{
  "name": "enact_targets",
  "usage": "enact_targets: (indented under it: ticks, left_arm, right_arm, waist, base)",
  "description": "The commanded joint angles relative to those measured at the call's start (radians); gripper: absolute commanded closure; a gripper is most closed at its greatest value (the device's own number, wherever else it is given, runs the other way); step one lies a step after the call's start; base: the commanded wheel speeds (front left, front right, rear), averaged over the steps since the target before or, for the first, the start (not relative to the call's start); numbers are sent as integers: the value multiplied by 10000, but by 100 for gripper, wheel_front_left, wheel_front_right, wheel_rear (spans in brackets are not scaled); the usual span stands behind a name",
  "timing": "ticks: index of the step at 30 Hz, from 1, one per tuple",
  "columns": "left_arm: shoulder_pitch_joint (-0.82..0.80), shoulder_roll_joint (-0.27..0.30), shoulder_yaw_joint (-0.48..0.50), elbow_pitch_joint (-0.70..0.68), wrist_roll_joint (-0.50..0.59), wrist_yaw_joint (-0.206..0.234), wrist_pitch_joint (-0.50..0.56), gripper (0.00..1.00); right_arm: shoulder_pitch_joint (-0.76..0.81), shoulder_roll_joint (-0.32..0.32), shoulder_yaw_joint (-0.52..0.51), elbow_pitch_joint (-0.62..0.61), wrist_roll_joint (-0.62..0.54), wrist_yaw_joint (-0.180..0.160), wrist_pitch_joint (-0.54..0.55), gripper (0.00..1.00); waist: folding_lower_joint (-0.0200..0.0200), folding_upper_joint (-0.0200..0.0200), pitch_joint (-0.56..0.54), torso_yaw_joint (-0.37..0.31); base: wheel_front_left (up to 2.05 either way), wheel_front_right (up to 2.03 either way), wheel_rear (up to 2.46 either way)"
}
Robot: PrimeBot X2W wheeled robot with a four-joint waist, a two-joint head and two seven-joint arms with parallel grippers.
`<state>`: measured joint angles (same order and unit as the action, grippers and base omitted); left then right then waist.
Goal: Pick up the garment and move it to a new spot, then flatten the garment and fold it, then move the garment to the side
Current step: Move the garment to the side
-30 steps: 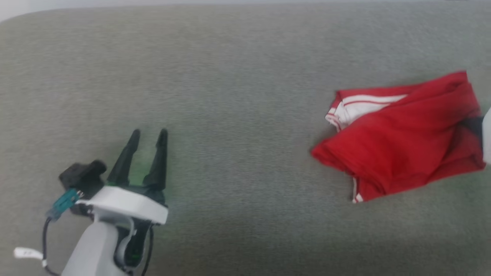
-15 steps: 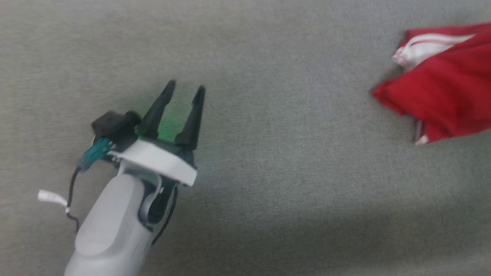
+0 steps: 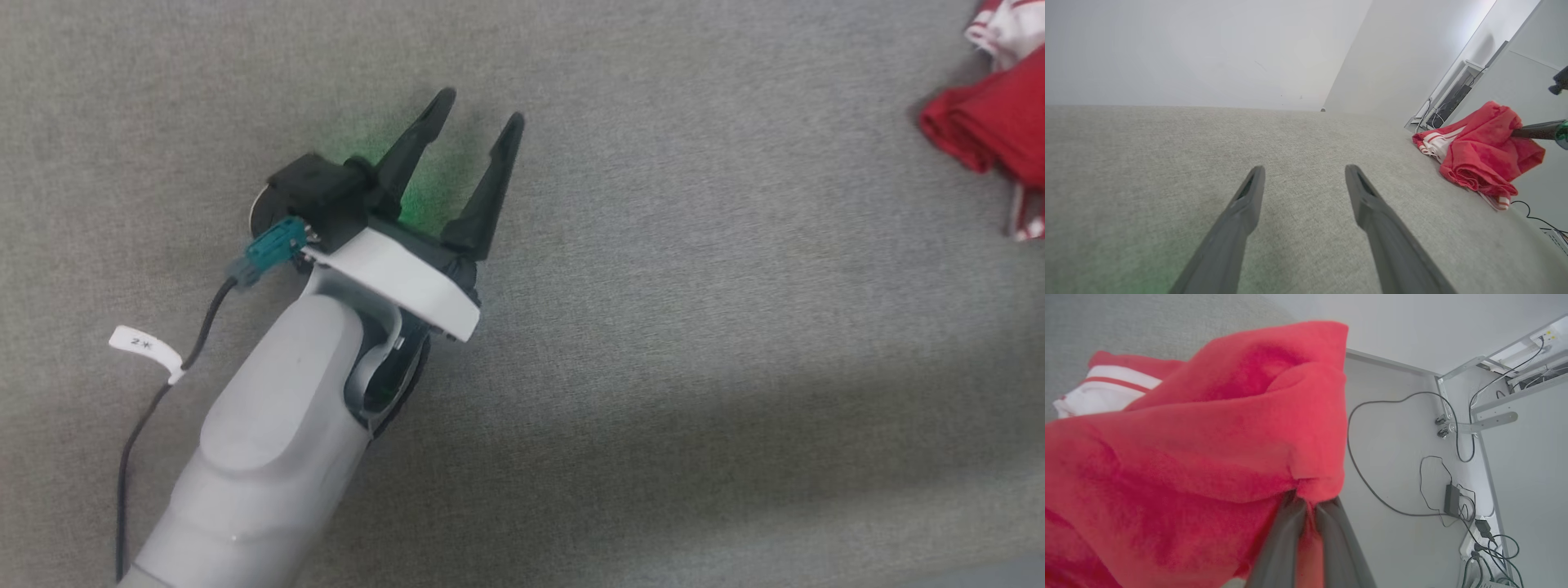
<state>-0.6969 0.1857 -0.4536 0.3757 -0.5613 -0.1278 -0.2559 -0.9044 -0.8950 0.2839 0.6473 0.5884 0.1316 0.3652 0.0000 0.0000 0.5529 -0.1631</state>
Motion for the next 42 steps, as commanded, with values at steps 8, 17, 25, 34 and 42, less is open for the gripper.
enact_targets:
  ticks: [8, 17, 25, 34, 42]
  left_arm:
    - [-378, 130, -452, 427, -350, -30, -41, 0]
    - [-369, 341, -282, 194, -288, -8, -58, 0]
    - [-72, 470, -60, -349, -212, -10, -70, 0]
    - [440, 625, 348, -443, -326, -14, -74, 0]
    - [1192, 813, 911, -763, -268, -14, -74, 0]
  right_arm:
    - [-851, 498, 589, 1868, -318, -18, -1185, 100]
    - [-1398, 801, 1218, 2982, -94, -18, -1811, 0]
    - [-1674, 851, 1647, 3245, 433, -18, -2354, 0]
    - [-1396, 998, 1914, 3431, 1042, -18, -3005, 0]
    - [-753, 1375, 2168, 3002, 1641, -18, -3693, 0]
  waist:
    - [0, 0, 471, 344]
    - [0, 0, 535, 427]
    - [0, 0, 208, 300]
    - [0, 0, -492, 284]
    - [0, 0, -1351, 420]
  base:
    - [0, 0, 0]
    - [0, 0, 0]
    - [0, 0, 0]
    - [0, 0, 0]
    - [0, 0, 0]
